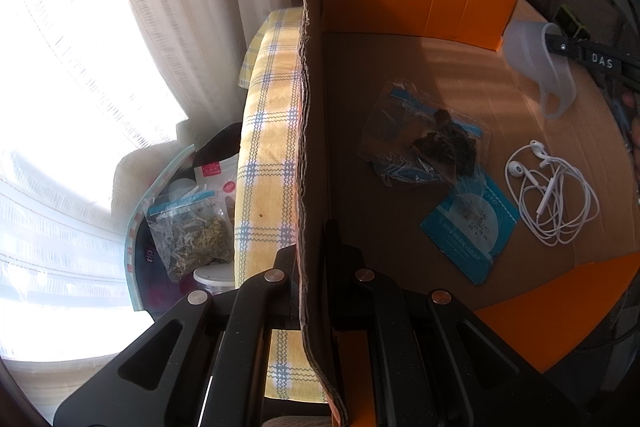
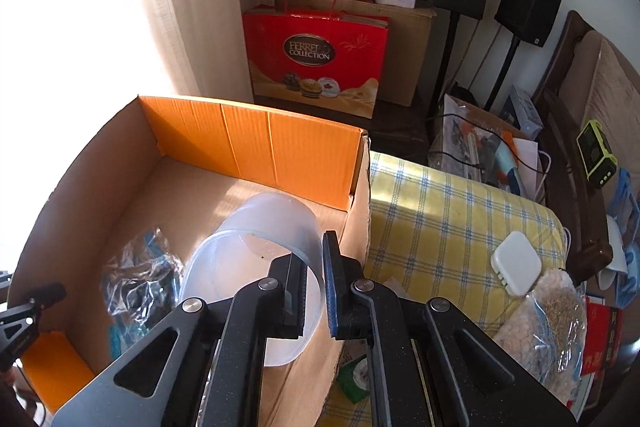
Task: Organize objects
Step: 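Carry the clear cup into the box and open the right gripper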
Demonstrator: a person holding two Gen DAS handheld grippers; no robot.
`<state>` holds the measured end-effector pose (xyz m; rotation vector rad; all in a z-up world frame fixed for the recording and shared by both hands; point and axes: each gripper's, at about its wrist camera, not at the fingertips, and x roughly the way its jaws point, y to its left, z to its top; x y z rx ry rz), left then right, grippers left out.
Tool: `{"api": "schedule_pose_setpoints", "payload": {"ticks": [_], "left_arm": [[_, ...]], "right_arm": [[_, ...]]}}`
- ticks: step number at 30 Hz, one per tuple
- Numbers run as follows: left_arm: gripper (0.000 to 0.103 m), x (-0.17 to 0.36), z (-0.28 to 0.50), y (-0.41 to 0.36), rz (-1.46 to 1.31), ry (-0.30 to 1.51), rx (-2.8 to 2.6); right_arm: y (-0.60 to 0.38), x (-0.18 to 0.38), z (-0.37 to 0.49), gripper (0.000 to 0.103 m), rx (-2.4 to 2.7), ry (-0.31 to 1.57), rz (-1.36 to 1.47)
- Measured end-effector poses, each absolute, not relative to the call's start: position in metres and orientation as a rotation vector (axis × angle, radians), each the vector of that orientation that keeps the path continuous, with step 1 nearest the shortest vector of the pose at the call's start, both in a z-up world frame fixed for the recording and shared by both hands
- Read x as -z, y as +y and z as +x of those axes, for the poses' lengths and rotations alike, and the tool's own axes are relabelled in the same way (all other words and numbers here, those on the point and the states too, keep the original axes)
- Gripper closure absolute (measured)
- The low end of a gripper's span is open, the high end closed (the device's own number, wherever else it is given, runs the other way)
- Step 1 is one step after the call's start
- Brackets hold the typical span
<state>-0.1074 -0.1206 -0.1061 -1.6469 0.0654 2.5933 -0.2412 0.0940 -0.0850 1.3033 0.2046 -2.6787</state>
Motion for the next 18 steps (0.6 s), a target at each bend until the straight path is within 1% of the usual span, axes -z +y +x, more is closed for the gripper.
{"api": "schedule_pose_setpoints", "payload": {"ticks": [3,6,8,12,13,17,18], "left_arm": [[0.098,0.106,-0.107,-0.120,-1.647,0.064,-2.594],[0.098,0.106,-0.107,-0.120,-1.646,0.064,-2.594],[0.098,0.106,-0.107,-0.120,-1.648,0.064,-2.594],[0.098,0.105,-0.107,-0.120,-1.648,0.066,-2.594],[0.098,0.105,-0.107,-0.120,-1.648,0.068,-2.595],[0.098,0.104,-0.108,-0.119,-1.650,0.067,-2.596],[0.098,0.104,-0.108,-0.119,-1.650,0.067,-2.596]], "right_arm": [[0.087,0.088,-0.242,0.096,2.700,0.288,1.303],[0.081,0.090,-0.242,0.093,2.707,0.377,1.302],[0.079,0.092,-0.243,0.092,2.707,0.402,1.306],[0.081,0.091,-0.242,0.087,2.693,0.359,1.311],[0.082,0.090,-0.241,0.083,2.688,0.344,1.311],[0.083,0.086,-0.238,0.081,2.669,0.296,1.312],[0.085,0.084,-0.237,0.079,2.662,0.274,1.309]]}}
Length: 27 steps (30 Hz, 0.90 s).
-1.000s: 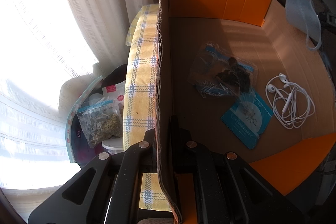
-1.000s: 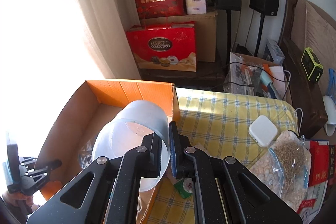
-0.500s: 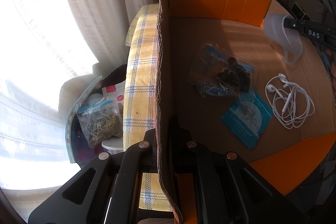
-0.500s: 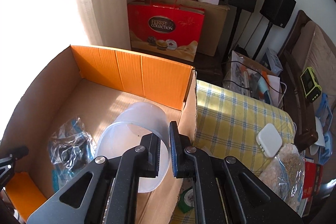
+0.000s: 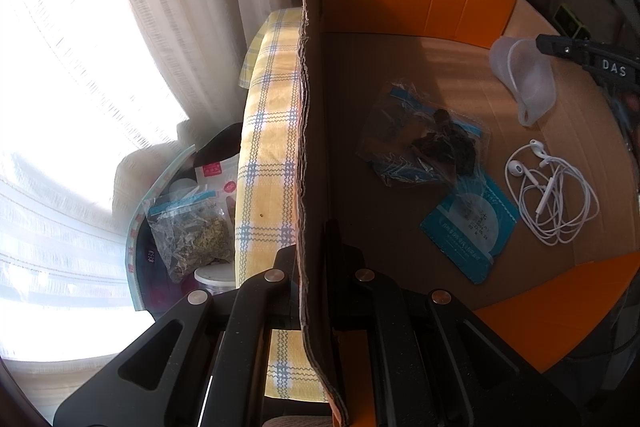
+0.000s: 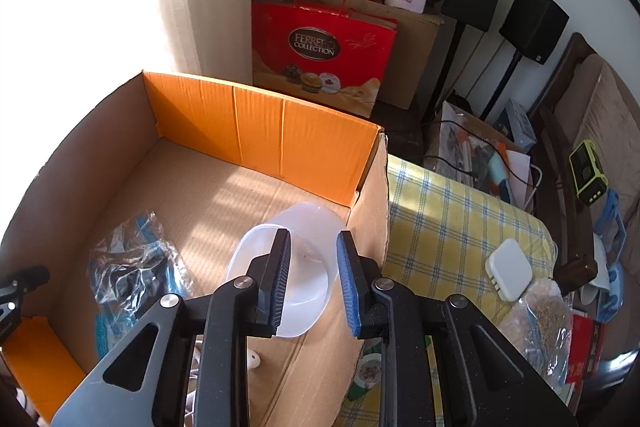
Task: Organize objects
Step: 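Carry the clear cup into the box and open the right gripper, then move the right gripper to the zip bag of dried strands and grasp it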
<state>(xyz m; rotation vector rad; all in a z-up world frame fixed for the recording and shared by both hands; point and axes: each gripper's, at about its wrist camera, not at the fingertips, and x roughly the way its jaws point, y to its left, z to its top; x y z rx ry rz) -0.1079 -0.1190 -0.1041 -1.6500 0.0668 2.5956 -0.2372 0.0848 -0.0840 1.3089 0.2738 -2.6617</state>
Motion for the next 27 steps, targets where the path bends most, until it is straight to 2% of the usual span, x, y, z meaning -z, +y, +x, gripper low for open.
{"api": "schedule_pose_setpoints", "payload": {"ticks": [3,11,22,27], "left_arm": [[0.098,0.103,-0.107,-0.118,-1.651,0.069,-2.595],[0.098,0.102,-0.106,-0.117,-1.652,0.075,-2.596],[0.098,0.104,-0.107,-0.111,-1.651,0.076,-2.597],[0.098,0.104,-0.107,-0.110,-1.651,0.076,-2.598]], "right_arm": [[0.089,0.076,-0.232,0.074,2.635,0.197,1.287],[0.111,0.052,-0.213,0.073,2.645,0.085,1.250],[0.176,0.026,-0.181,0.056,2.767,0.022,1.241],[0.217,0.029,-0.172,0.053,2.823,-0.033,1.290]]}}
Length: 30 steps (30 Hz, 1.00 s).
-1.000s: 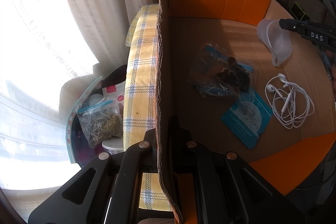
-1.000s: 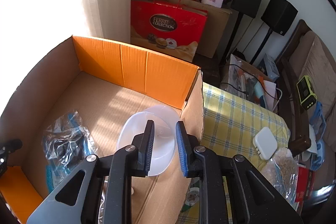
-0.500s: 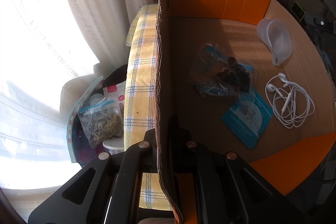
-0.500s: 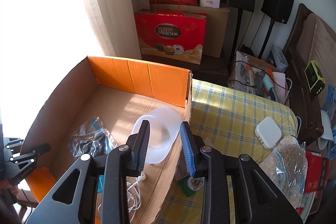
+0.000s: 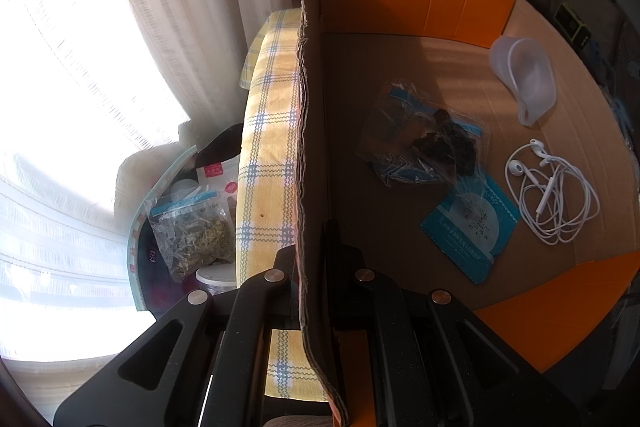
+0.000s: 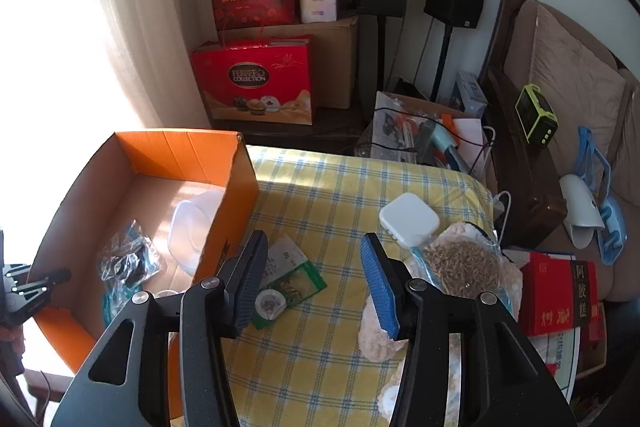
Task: Organize objects
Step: 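Move the right gripper to the zip bag of dried strands and grasp it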
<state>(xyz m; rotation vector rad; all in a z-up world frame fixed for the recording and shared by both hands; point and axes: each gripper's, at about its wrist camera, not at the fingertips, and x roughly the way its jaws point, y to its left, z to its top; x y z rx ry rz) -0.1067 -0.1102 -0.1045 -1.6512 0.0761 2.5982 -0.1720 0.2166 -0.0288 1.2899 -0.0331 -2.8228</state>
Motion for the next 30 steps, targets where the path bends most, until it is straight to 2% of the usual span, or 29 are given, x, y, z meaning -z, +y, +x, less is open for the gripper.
{"api": "schedule_pose_setpoints", "payload": {"ticks": [8,13,15,27,30], "left_arm": [[0.098,0.104,-0.107,-0.110,-1.651,0.077,-2.599],[0.098,0.104,-0.107,-0.110,-1.651,0.078,-2.598],[0.098,0.104,-0.106,-0.110,-1.652,0.078,-2.598],[0.098,0.104,-0.107,-0.109,-1.652,0.079,-2.598],[0.098,0.105,-0.107,-0.109,-1.652,0.079,-2.598]], "right_arm": [[0.272,0.037,-0.163,0.043,2.894,-0.104,1.357],[0.298,0.049,-0.161,0.031,2.902,-0.158,1.410],[0.306,0.054,-0.161,0.029,2.905,-0.175,1.432],[0.318,0.092,-0.172,0.029,2.906,-0.164,1.542],[0.317,0.098,-0.173,0.034,2.897,-0.155,1.552]]}}
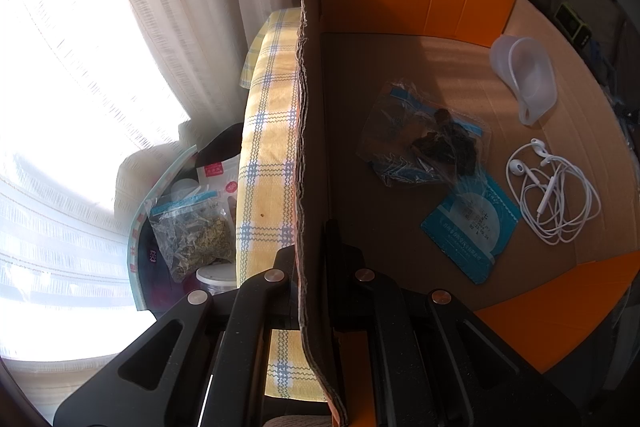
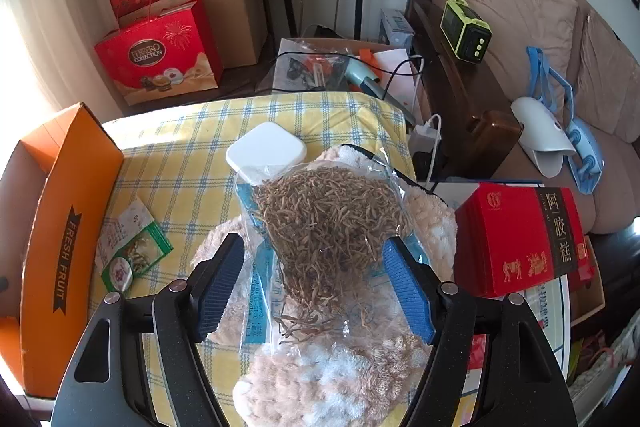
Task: Organize objects
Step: 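Move the right gripper to the zip bag of dried strands and grasp it, then carry the zip bag of strands into the box and release it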
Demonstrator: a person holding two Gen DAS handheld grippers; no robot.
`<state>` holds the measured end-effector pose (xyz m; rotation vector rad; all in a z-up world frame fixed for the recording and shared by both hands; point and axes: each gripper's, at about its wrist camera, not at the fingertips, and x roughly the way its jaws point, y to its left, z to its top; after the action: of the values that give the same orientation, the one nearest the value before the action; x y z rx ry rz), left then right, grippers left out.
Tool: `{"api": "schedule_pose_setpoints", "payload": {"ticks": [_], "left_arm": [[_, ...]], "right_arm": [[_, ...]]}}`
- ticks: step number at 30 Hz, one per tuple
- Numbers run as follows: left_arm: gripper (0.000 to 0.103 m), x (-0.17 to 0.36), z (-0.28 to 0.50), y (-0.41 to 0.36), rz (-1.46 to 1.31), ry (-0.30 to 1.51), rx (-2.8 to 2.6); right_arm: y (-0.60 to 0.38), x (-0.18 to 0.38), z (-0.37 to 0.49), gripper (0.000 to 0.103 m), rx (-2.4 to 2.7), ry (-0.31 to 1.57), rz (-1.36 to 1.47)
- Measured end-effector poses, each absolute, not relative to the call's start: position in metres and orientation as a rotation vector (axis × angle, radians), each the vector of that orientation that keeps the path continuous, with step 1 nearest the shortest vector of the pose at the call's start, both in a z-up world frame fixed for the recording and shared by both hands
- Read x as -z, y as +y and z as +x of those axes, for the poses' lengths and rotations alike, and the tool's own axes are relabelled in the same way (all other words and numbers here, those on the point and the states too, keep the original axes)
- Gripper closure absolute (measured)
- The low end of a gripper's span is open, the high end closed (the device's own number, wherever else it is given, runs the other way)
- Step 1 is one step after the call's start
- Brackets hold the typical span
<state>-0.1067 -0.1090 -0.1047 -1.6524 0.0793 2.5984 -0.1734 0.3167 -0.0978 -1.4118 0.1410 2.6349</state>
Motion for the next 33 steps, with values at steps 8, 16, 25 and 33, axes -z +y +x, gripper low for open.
{"api": "schedule_pose_setpoints", "payload": {"ticks": [8,16,25,33], "left_arm": [[0.098,0.105,-0.108,-0.109,-1.652,0.081,-2.597],[0.098,0.105,-0.108,-0.108,-1.652,0.081,-2.597],[0.098,0.106,-0.107,-0.108,-1.647,0.074,-2.599],[0.098,0.106,-0.106,-0.114,-1.645,0.074,-2.598]], "right_arm": [[0.312,0.105,-0.178,0.080,-2.644,0.169,-1.467],[0.317,0.087,-0.169,0.094,-2.680,0.223,-1.390],[0.303,0.036,-0.159,0.095,-2.798,0.256,-1.277],[0.256,-0.002,-0.155,0.095,-2.944,0.230,-1.261]]}}
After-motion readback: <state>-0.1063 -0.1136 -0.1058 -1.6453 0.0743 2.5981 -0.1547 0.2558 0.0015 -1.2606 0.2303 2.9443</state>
